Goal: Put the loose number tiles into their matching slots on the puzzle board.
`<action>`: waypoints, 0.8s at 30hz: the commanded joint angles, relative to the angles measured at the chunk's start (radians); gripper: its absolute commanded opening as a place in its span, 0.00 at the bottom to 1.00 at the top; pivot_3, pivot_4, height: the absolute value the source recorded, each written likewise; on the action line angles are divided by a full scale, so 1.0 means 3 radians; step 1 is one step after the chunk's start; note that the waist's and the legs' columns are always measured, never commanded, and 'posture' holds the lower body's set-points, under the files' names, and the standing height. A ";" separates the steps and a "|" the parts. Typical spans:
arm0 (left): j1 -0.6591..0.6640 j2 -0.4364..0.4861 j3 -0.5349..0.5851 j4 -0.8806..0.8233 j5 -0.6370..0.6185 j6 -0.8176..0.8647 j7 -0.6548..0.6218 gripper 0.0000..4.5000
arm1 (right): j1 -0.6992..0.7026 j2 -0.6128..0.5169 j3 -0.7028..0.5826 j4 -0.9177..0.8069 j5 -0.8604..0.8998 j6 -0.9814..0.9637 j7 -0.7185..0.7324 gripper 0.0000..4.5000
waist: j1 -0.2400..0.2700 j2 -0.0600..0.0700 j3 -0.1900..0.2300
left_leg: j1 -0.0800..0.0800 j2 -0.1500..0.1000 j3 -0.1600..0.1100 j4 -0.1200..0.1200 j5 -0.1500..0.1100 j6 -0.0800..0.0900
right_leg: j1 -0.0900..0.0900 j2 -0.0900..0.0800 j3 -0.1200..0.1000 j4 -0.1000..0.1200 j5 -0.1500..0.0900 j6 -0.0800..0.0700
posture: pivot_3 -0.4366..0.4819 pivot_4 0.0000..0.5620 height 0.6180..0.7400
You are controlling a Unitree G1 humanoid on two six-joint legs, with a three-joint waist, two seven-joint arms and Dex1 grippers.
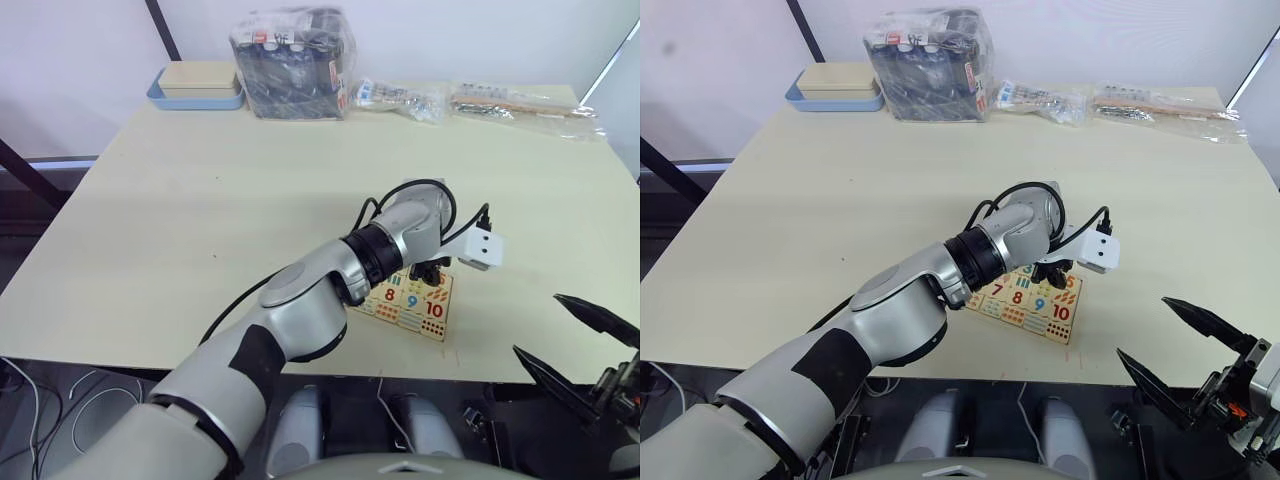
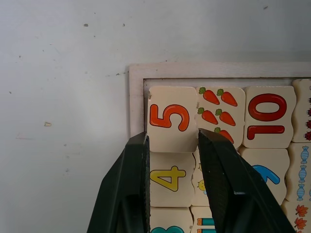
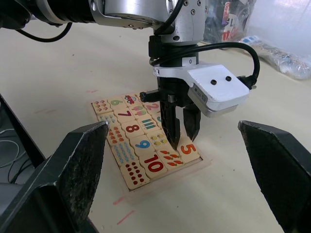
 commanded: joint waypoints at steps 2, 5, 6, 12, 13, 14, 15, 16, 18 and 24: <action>-0.0035 -0.0039 0.0084 -0.0070 0.0008 -0.0016 -0.0003 0.21 | 0.0034 0.0002 -0.0016 -0.0067 0.0012 -0.0061 -0.0003 1.00 | 0.0000 0.0000 0.0000 | 0.0000 0.0000 0.0000 0.0000 0.0000 0.0000 | 0.0000 0.0000 0.0000 0.0000 0.0000 0.0000 | 0.48 0.27 1.00; -0.0035 -0.0043 0.0089 -0.0070 0.0008 -0.0023 0.0002 0.21 | 0.0036 0.0005 -0.0018 -0.0065 0.0010 -0.0065 0.0001 1.00 | 0.0000 0.0000 0.0000 | 0.0000 0.0000 0.0000 0.0000 0.0000 0.0000 | 0.0000 0.0000 0.0000 0.0000 0.0000 0.0000 | 0.48 0.27 1.00; -0.0037 -0.0045 0.0092 -0.0062 0.0008 -0.0031 0.0008 0.21 | 0.0037 0.0005 -0.0018 -0.0062 0.0010 -0.0066 0.0005 1.00 | 0.0000 0.0000 0.0000 | 0.0000 0.0000 0.0000 0.0000 0.0000 0.0000 | 0.0000 0.0000 0.0000 0.0000 0.0000 0.0000 | 0.48 0.27 1.00; -0.0047 -0.0039 0.0143 -0.0079 -0.0005 -0.0045 0.0003 0.59 | 0.0039 0.0005 -0.0015 -0.0052 0.0008 -0.0067 0.0010 1.00 | 0.0000 0.0000 0.0000 | 0.0000 0.0000 0.0000 0.0000 0.0000 0.0000 | 0.0000 0.0000 0.0000 0.0000 0.0000 0.0000 | 0.48 0.27 1.00; -0.0051 -0.0035 0.0154 -0.0085 -0.0008 -0.0046 -0.0003 0.59 | 0.0039 0.0004 -0.0016 -0.0049 0.0008 -0.0067 0.0012 1.00 | 0.0000 0.0000 0.0000 | 0.0000 0.0000 0.0000 0.0000 0.0000 0.0000 | 0.0000 0.0000 0.0000 0.0000 0.0000 0.0000 | 0.48 0.27 1.00; -0.0058 -0.0024 0.0168 -0.0097 -0.0014 -0.0052 -0.0011 0.59 | 0.0037 0.0002 -0.0016 -0.0045 0.0008 -0.0066 0.0012 1.00 | 0.0000 0.0000 0.0000 | 0.0000 0.0000 0.0000 0.0000 0.0000 0.0000 | 0.0000 0.0000 0.0000 0.0000 0.0000 0.0000 | 0.48 0.27 1.00; -0.0063 -0.0013 0.0191 -0.0107 -0.0022 -0.0066 -0.0002 0.59 | 0.0032 -0.0001 -0.0015 -0.0041 0.0007 -0.0065 0.0012 1.00 | 0.0000 0.0000 0.0000 | 0.0000 0.0000 0.0000 0.0000 0.0000 0.0000 | 0.0000 0.0000 0.0000 0.0000 0.0000 0.0000 | 0.48 0.27 1.00; -0.0078 0.0022 0.0227 -0.0137 -0.0045 -0.0069 -0.0028 0.59 | 0.0030 -0.0002 -0.0015 -0.0039 0.0005 -0.0066 0.0012 1.00 | 0.0000 0.0001 0.0000 | 0.0000 0.0000 0.0000 0.0000 0.0000 0.0000 | 0.0000 0.0000 0.0000 0.0000 0.0000 0.0000 | 0.48 0.27 1.00; -0.0113 0.0089 0.0361 -0.0185 -0.0137 -0.0031 -0.0079 0.59 | 0.0022 -0.0006 -0.0014 -0.0034 0.0002 -0.0065 0.0010 1.00 | -0.0002 0.0001 0.0000 | 0.0000 0.0000 0.0000 0.0000 0.0000 0.0000 | 0.0000 0.0000 0.0000 0.0000 0.0000 0.0000 | 0.48 0.27 1.00; -0.0002 0.0323 0.0874 -0.0448 -0.0573 0.0012 -0.0213 0.59 | 0.0023 -0.0003 -0.0016 -0.0025 -0.0007 -0.0072 0.0011 1.00 | -0.0004 0.0006 -0.0004 | 0.0001 0.0000 0.0000 0.0000 0.0000 0.0000 | 0.0000 0.0000 0.0000 0.0001 0.0001 -0.0002 | 0.48 0.27 1.00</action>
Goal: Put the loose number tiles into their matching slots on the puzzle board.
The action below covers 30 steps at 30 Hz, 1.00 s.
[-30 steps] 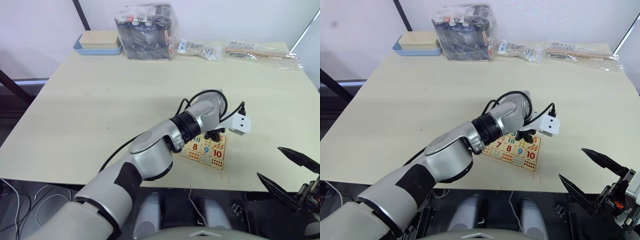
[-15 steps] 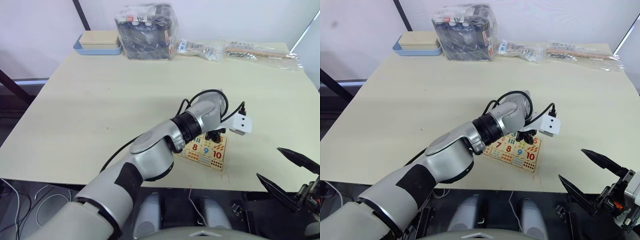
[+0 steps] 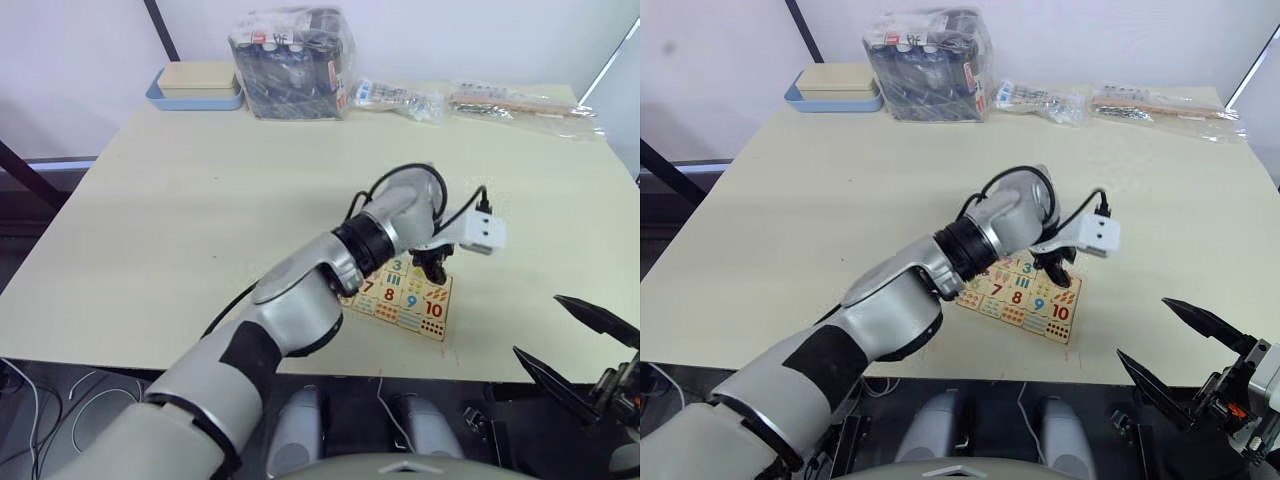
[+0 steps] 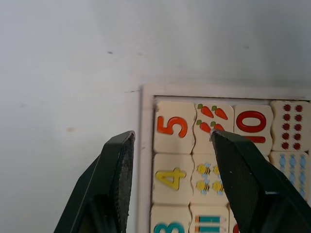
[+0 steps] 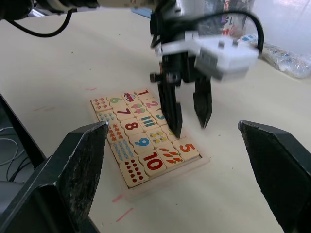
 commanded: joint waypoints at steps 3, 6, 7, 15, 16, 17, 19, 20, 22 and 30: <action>0.0213 0.0186 0.0495 -0.0366 -0.0485 -0.0395 -0.0160 0.59 | 0.0024 0.0004 -0.0017 -0.0014 0.0014 -0.0070 0.0015 1.00 | 0.0001 0.0004 -0.0002 | 0.0000 0.0000 0.0000 0.0000 0.0000 0.0000 | 0.0001 0.0000 0.0000 0.0000 0.0001 -0.0001 | 0.48 0.27 1.00; 0.0329 0.0228 0.0635 -0.0346 -0.0633 -0.0500 -0.0142 0.59 | 0.0023 0.0008 -0.0006 0.0001 0.0006 -0.0078 0.0018 1.00 | 0.0003 0.0004 -0.0002 | 0.0001 0.0000 0.0000 0.0000 0.0000 0.0000 | 0.0001 0.0000 0.0000 0.0000 0.0002 -0.0002 | 0.48 0.27 1.00; 0.0389 0.0226 0.0696 -0.0344 -0.0694 -0.0609 -0.0104 0.59 | 0.0025 0.0012 0.0000 0.0002 0.0003 -0.0082 0.0018 1.00 | 0.0004 0.0004 -0.0002 | 0.0001 0.0000 0.0000 0.0001 0.0000 0.0000 | 0.0001 0.0000 0.0000 0.0001 0.0002 -0.0002 | 0.48 0.27 1.00; 0.0741 0.0190 0.0754 -0.0102 -0.0738 -0.1328 0.0090 0.08 | 0.0019 0.0006 0.0038 0.0005 -0.0003 -0.0085 -0.0001 1.00 | 0.0004 0.0004 -0.0003 | 0.0004 -0.0003 -0.0001 0.0002 0.0000 0.0001 | 0.0007 0.0000 0.0002 0.0001 0.0002 -0.0002 | 0.48 0.27 1.00; 0.0758 0.0181 0.0740 -0.0050 -0.0717 -0.1386 0.0117 0.01 | 0.0020 0.0005 0.0037 0.0006 -0.0002 -0.0085 -0.0001 1.00 | 0.0003 0.0004 -0.0003 | 0.0005 -0.0003 -0.0001 0.0002 0.0000 0.0001 | 0.0007 0.0000 0.0002 0.0001 0.0002 -0.0002 | 0.48 0.27 1.00; 0.0764 0.0174 0.0733 -0.0009 -0.0704 -0.1426 0.0134 0.01 | 0.0020 0.0004 0.0036 0.0007 -0.0001 -0.0085 -0.0001 1.00 | 0.0003 0.0004 -0.0003 | 0.0006 -0.0003 -0.0001 0.0002 0.0000 0.0001 | 0.0007 0.0001 0.0002 0.0002 0.0002 -0.0002 | 0.48 0.27 1.00; 0.0786 0.0152 0.0724 0.0090 -0.0672 -0.1549 0.0189 0.01 | 0.0022 0.0002 0.0037 0.0006 -0.0002 -0.0083 -0.0004 1.00 | 0.0004 0.0004 -0.0003 | 0.0006 -0.0004 -0.0002 0.0002 0.0001 0.0001 | 0.0007 0.0001 0.0002 0.0002 0.0002 -0.0002 | 0.48 0.27 1.00; 0.0796 0.0139 0.0715 0.0150 -0.0639 -0.1624 0.0241 0.01 | 0.0027 0.0003 0.0034 0.0006 -0.0001 -0.0083 -0.0002 1.00 | 0.0005 0.0004 -0.0003 | 0.0005 -0.0004 -0.0003 0.0002 0.0001 0.0001 | 0.0007 0.0001 0.0002 0.0002 0.0002 -0.0002 | 0.48 0.27 1.00; 0.0805 0.0119 0.0705 0.0251 -0.0598 -0.1750 0.0301 0.01 | 0.0033 0.0004 0.0030 0.0007 0.0000 -0.0084 0.0001 1.00 | 0.0005 0.0004 -0.0003 | 0.0005 -0.0006 -0.0004 0.0002 0.0001 0.0001 | 0.0008 0.0001 0.0003 0.0002 0.0002 -0.0002 | 0.48 0.27 1.00; 0.0828 0.0033 0.0664 0.0660 -0.0414 -0.2033 0.0525 0.01 | 0.0060 0.0004 0.0033 -0.0006 -0.0004 -0.0070 -0.0012 1.00 | 0.0003 0.0003 -0.0003 | 0.0005 -0.0007 -0.0004 0.0002 0.0001 0.0001 | 0.0008 0.0002 0.0004 0.0002 0.0002 -0.0002 | 0.48 0.27 1.00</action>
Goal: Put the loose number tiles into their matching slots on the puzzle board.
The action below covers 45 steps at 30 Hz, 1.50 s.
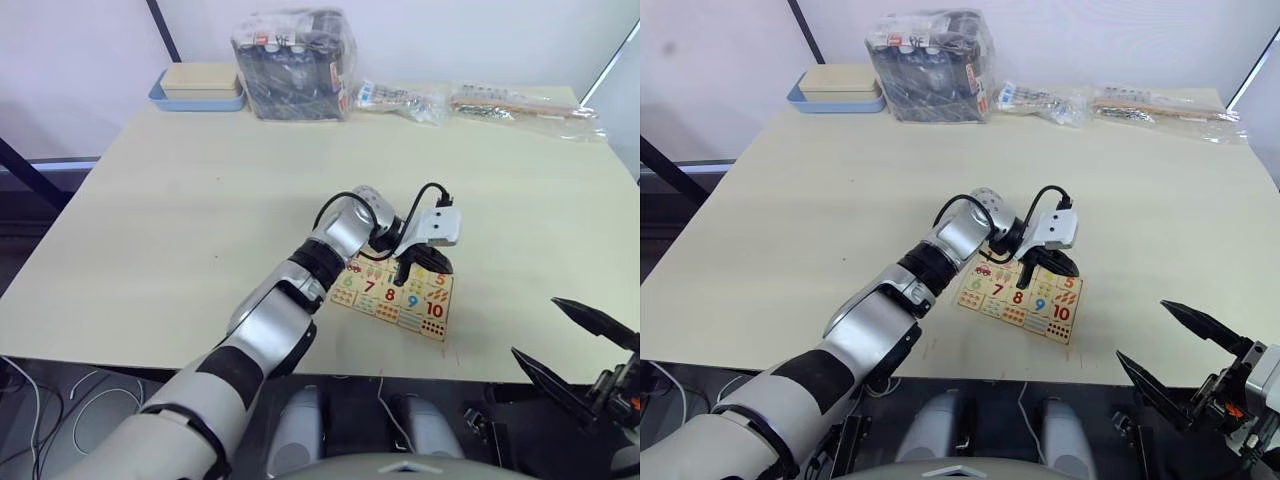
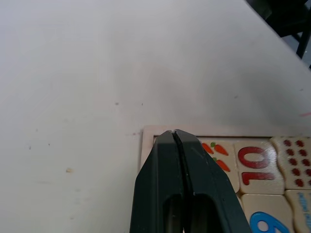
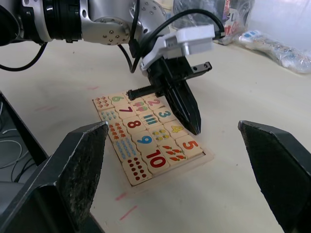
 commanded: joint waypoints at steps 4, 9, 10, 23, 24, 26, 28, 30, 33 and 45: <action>-0.0008 -0.0093 -0.0035 0.0252 0.0179 -0.0259 0.0160 0.01 | 0.0038 -0.0001 -0.0039 -0.0073 0.0011 -0.0051 -0.0017 1.00 | 0.0001 0.0000 0.0000 | -0.0003 -0.0001 -0.0002 0.0000 0.0000 0.0000 | 0.0000 0.0001 -0.0001 0.0000 0.0000 0.0000 | 0.48 0.27 1.00; 0.0063 -0.0053 -0.0173 0.0372 0.0417 -0.0391 0.0211 0.01 | 0.0044 -0.0014 -0.0036 -0.0062 0.0005 -0.0038 -0.0012 1.00 | 0.0003 -0.0003 -0.0005 | -0.0001 -0.0002 -0.0002 0.0000 0.0000 0.0000 | 0.0003 0.0001 -0.0003 0.0000 0.0000 0.0000 | 0.48 0.27 1.00; 0.0077 -0.0050 -0.0171 0.0381 0.0428 -0.0405 0.0220 0.01 | 0.0043 -0.0027 -0.0034 -0.0055 -0.0008 -0.0029 -0.0010 1.00 | 0.0003 -0.0004 -0.0007 | 0.0001 -0.0002 -0.0003 0.0000 0.0000 0.0000 | 0.0005 0.0001 -0.0003 0.0000 0.0000 0.0000 | 0.48 0.27 1.00; 0.0415 0.0324 0.1105 -0.1453 -0.0907 0.1275 0.0253 0.01 | -0.0356 -0.0181 0.0168 0.0130 -0.0117 0.0172 -0.0225 1.00 | -0.0046 0.0001 -0.0007 | 0.0012 -0.0012 -0.0028 -0.0002 0.0001 0.0001 | 0.0014 0.0004 0.0000 0.0002 0.0000 -0.0001 | 0.48 0.27 1.00; 0.0503 0.0405 0.1169 -0.1694 -0.0971 0.1479 0.0330 0.01 | -0.0419 -0.0196 0.0201 0.0148 -0.0119 0.0206 -0.0263 1.00 | -0.0063 0.0003 -0.0008 | 0.0013 -0.0012 -0.0029 -0.0002 0.0001 0.0001 | 0.0014 0.0004 0.0000 0.0002 0.0000 -0.0001 | 0.48 0.27 1.00; 0.0668 0.0536 0.1284 -0.2071 -0.1046 0.1739 0.0539 0.01 | -0.0556 -0.0224 0.0273 0.0180 -0.0122 0.0269 -0.0331 1.00 | -0.0081 0.0005 -0.0009 | 0.0017 -0.0013 -0.0029 -0.0005 0.0001 0.0001 | 0.0017 0.0004 0.0003 0.0002 0.0000 -0.0001 | 0.48 0.27 1.00; 0.0871 0.0704 0.1451 -0.2431 -0.1165 0.2084 0.0740 0.01 | -0.0754 -0.0282 0.0410 0.0219 -0.0146 0.0364 -0.0389 1.00 | -0.0086 0.0004 -0.0008 | 0.0022 -0.0013 -0.0028 -0.0006 0.0001 0.0001 | 0.0019 0.0004 0.0005 0.0003 0.0000 0.0000 | 0.48 0.27 1.00; 0.1126 0.0710 0.1677 -0.2698 -0.1189 0.1861 0.1106 0.01 | -0.0937 -0.0347 0.0525 0.0275 -0.0158 0.0441 -0.0410 1.00 | -0.0085 0.0004 -0.0008 | 0.0032 -0.0013 -0.0027 -0.0006 0.0001 0.0001 | 0.0026 0.0006 0.0009 0.0005 0.0000 0.0000 | 0.48 0.27 1.00; 0.1418 0.0823 0.1812 -0.3027 -0.1290 0.1928 0.1281 0.01 | -0.1135 -0.0428 0.0605 0.0398 -0.0162 0.0494 -0.0377 1.00 | -0.0068 0.0003 -0.0007 | 0.0040 -0.0016 -0.0029 -0.0006 0.0002 0.0000 | 0.0032 0.0006 0.0010 0.0007 0.0001 0.0000 | 0.48 0.27 1.00; 0.2694 0.1352 0.2371 -0.3909 -0.1811 0.1951 0.1528 0.01 | -0.1652 -0.0693 0.0669 0.0923 -0.0073 0.0659 -0.0100 1.00 | -0.0082 0.0002 -0.0007 | 0.0044 -0.0017 -0.0025 -0.0009 0.0002 0.0000 | 0.0034 0.0008 0.0019 0.0004 0.0000 0.0000 | 0.48 0.27 1.00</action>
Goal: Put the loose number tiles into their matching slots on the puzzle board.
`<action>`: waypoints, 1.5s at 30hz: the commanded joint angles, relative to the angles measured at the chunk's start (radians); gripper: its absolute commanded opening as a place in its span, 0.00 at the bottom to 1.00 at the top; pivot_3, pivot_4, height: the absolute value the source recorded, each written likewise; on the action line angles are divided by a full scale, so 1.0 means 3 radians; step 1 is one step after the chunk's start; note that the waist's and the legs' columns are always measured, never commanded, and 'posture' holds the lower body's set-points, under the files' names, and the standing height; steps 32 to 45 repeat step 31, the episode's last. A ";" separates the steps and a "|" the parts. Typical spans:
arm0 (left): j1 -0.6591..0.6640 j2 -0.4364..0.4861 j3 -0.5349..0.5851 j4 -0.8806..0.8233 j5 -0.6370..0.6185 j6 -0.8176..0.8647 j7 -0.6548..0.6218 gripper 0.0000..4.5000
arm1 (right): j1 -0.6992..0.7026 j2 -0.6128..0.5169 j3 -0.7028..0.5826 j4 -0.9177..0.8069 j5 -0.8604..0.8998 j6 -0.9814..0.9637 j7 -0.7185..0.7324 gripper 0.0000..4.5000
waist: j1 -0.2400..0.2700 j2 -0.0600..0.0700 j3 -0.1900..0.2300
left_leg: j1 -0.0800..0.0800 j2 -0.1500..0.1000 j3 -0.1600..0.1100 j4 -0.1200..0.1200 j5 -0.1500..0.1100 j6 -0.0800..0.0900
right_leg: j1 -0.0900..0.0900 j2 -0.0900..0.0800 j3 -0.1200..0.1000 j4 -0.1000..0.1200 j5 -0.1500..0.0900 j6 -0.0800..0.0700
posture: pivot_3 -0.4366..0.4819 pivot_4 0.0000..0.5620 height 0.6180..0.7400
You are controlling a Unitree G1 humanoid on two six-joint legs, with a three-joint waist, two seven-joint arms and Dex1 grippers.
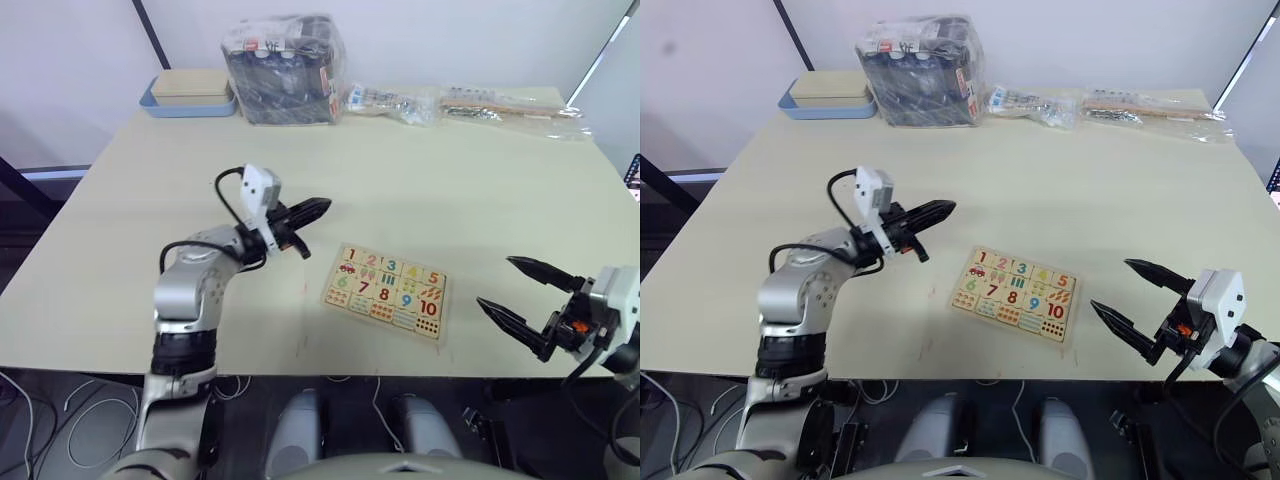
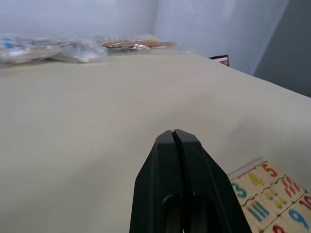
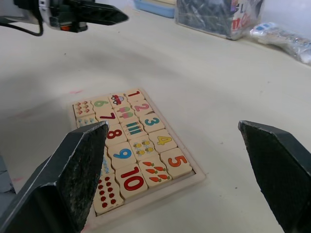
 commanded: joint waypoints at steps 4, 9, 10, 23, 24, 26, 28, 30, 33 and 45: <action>0.0642 0.0184 0.0342 -0.0435 -0.0316 -0.0045 0.0088 0.18 | -0.0075 -0.0061 -0.0120 0.0306 0.0016 -0.0073 0.0234 1.00 | 0.0008 -0.0002 0.0001 | 0.0000 0.0002 0.0001 -0.0001 0.0000 0.0000 | -0.0001 0.0000 0.0001 0.0000 0.0000 0.0000 | 0.48 0.27 1.00; 0.1170 0.0320 0.0495 -0.0559 -0.0414 -0.0179 0.0038 0.76 | 0.0136 -0.0066 -0.0297 0.0515 -0.0024 -0.0158 0.0411 1.00 | 0.0010 0.0000 0.0000 | 0.0001 0.0002 0.0001 -0.0001 0.0000 0.0000 | -0.0001 -0.0002 0.0000 -0.0001 0.0000 0.0000 | 0.48 0.27 1.00; 0.1269 0.0346 0.0522 -0.0562 -0.0414 -0.0218 0.0028 0.81 | 0.0192 -0.0064 -0.0340 0.0536 -0.0018 -0.0166 0.0438 1.00 | 0.0004 0.0000 0.0000 | 0.0001 0.0003 0.0002 -0.0001 0.0000 0.0000 | -0.0001 -0.0002 0.0000 -0.0001 0.0000 -0.0001 | 0.48 0.27 1.00; 0.1842 0.0466 0.0625 -0.0650 -0.0445 -0.0386 0.0241 0.98 | 0.0532 0.0001 -0.0633 0.0669 -0.0031 -0.0286 0.0579 1.00 | -0.0038 -0.0001 -0.0001 | 0.0006 0.0029 0.0042 -0.0007 -0.0002 -0.0001 | -0.0021 -0.0007 0.0024 -0.0002 0.0000 0.0002 | 0.48 0.27 1.00; 0.1837 0.0471 0.0626 -0.0653 -0.0464 -0.0373 0.0253 0.98 | 0.0538 0.0006 -0.0632 0.0671 -0.0028 -0.0286 0.0580 1.00 | -0.0047 -0.0001 -0.0001 | 0.0006 0.0030 0.0042 -0.0007 -0.0002 -0.0001 | -0.0021 -0.0007 0.0024 -0.0002 0.0001 0.0002 | 0.48 0.27 1.00; 0.1840 0.0482 0.0620 -0.0663 -0.0493 -0.0362 0.0270 0.98 | 0.0548 0.0011 -0.0634 0.0673 -0.0020 -0.0287 0.0586 1.00 | -0.0075 -0.0001 -0.0001 | 0.0007 0.0032 0.0043 -0.0011 -0.0002 -0.0001 | -0.0021 -0.0007 0.0024 -0.0002 0.0001 0.0001 | 0.48 0.27 1.00; 0.1842 0.0499 0.0611 -0.0668 -0.0519 -0.0360 0.0283 0.98 | 0.0554 0.0014 -0.0635 0.0667 -0.0012 -0.0283 0.0591 1.00 | -0.0092 -0.0001 -0.0001 | 0.0007 0.0032 0.0045 -0.0015 -0.0002 -0.0001 | -0.0022 -0.0006 0.0025 -0.0002 0.0001 0.0001 | 0.48 0.27 1.00; 0.1842 0.0517 0.0597 -0.0661 -0.0533 -0.0369 0.0276 0.98 | 0.0558 0.0013 -0.0635 0.0653 0.0000 -0.0271 0.0593 1.00 | -0.0094 -0.0001 -0.0002 | 0.0008 0.0032 0.0047 -0.0021 -0.0002 -0.0001 | -0.0024 -0.0006 0.0027 -0.0002 0.0001 0.0001 | 0.48 0.27 1.00; 0.1847 0.0535 0.0582 -0.0657 -0.0540 -0.0380 0.0251 0.98 | 0.0564 0.0013 -0.0636 0.0641 0.0006 -0.0266 0.0594 1.00 | -0.0094 -0.0001 -0.0002 | 0.0008 0.0032 0.0049 -0.0022 -0.0002 -0.0001 | -0.0026 -0.0006 0.0028 -0.0002 0.0001 0.0000 | 0.48 0.27 1.00; 0.1847 0.0535 0.0582 -0.0657 -0.0540 -0.0380 0.0251 0.98 | 0.0564 0.0013 -0.0636 0.0641 0.0006 -0.0266 0.0594 1.00 | -0.0094 -0.0001 -0.0002 | 0.0008 0.0032 0.0049 -0.0022 -0.0002 -0.0001 | -0.0026 -0.0006 0.0028 -0.0002 0.0001 0.0000 | 0.48 0.27 1.00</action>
